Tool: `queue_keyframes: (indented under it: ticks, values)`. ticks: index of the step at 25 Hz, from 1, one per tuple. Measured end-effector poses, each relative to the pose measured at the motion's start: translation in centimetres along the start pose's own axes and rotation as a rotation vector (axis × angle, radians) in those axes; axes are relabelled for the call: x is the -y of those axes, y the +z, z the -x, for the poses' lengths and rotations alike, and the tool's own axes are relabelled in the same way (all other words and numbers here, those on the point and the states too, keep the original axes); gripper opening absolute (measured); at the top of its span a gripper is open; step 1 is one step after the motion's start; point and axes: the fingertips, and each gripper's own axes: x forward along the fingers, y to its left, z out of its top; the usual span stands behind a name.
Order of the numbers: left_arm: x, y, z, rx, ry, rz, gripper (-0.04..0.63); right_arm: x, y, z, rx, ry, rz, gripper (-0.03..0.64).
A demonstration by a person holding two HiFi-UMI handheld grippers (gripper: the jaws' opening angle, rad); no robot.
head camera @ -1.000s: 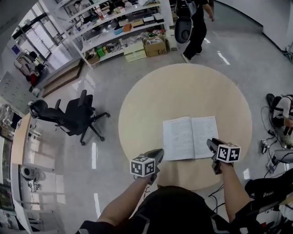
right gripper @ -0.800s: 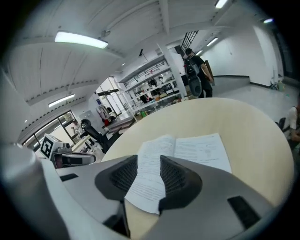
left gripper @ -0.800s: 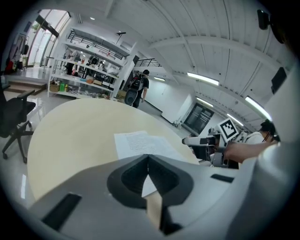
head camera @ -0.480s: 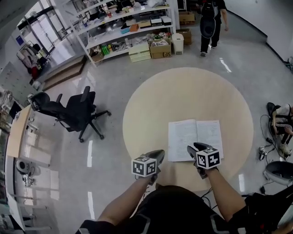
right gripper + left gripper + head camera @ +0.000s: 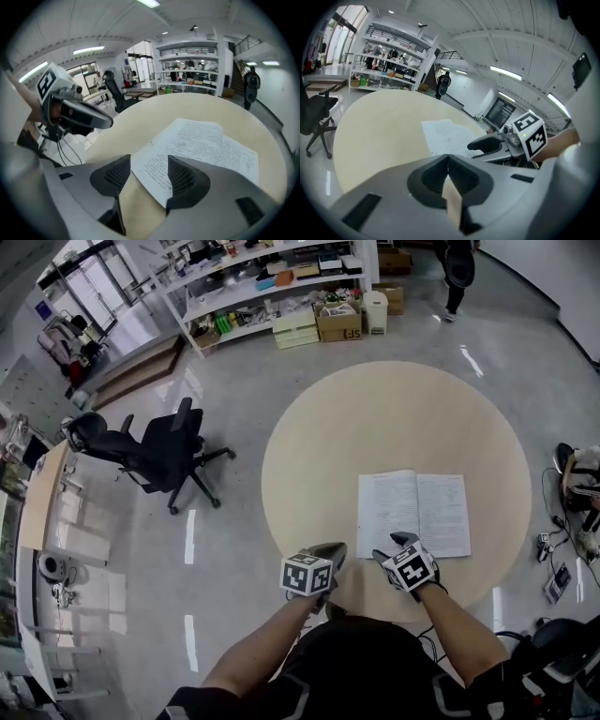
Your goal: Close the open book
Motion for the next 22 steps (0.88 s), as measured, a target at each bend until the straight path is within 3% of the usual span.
queue_keyframes:
  ticks: [5,9,12,22]
  values:
    - [0.0,-1.6,0.1,-0.03,-0.008,0.009,-0.015,-2.6,-2.0,-2.5,-0.146,-0.016,0.391,0.23]
    - [0.0,-2.2,0.2,-0.038,-0.01,0.016,-0.015,-3.0,-3.2,-3.9,-0.208,-0.037,0.593,0.23]
    - [-0.2,-2.4,0.2,-0.043,-0.013,0.017,-0.015,-2.7,-3.7,-4.6,-0.229,-0.041,0.663,0.23]
    - [-0.4,-2.5,0.1,-0.048,-0.022,0.035,-0.015,-2.3,-3.4,-4.7,-0.225,-0.028,0.723,0.229]
